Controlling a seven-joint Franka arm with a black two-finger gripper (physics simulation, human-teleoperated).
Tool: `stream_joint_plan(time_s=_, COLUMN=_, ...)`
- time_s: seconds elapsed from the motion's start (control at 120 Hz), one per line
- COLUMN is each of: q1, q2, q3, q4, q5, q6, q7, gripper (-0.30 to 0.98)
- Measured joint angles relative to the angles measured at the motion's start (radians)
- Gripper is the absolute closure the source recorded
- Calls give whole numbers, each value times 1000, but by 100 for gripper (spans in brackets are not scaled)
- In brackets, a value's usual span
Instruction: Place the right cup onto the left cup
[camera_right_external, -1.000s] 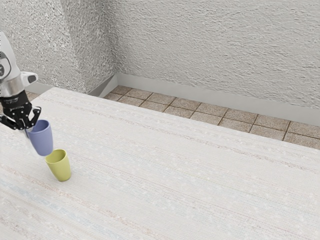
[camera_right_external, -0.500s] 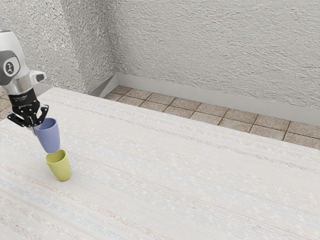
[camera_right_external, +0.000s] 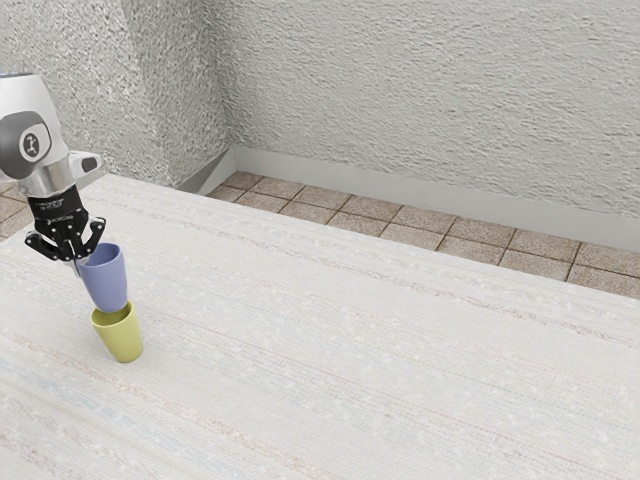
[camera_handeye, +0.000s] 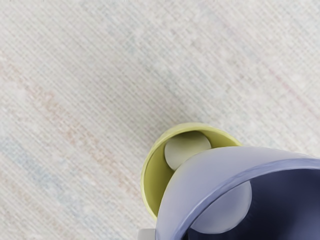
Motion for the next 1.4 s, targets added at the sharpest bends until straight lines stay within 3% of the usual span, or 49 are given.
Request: stream_joint_plan(time_s=1.4, q1=-6, q2=-2, q3=7, q4=-31, q5=1, q6=17, q7=-8, gripper=79)
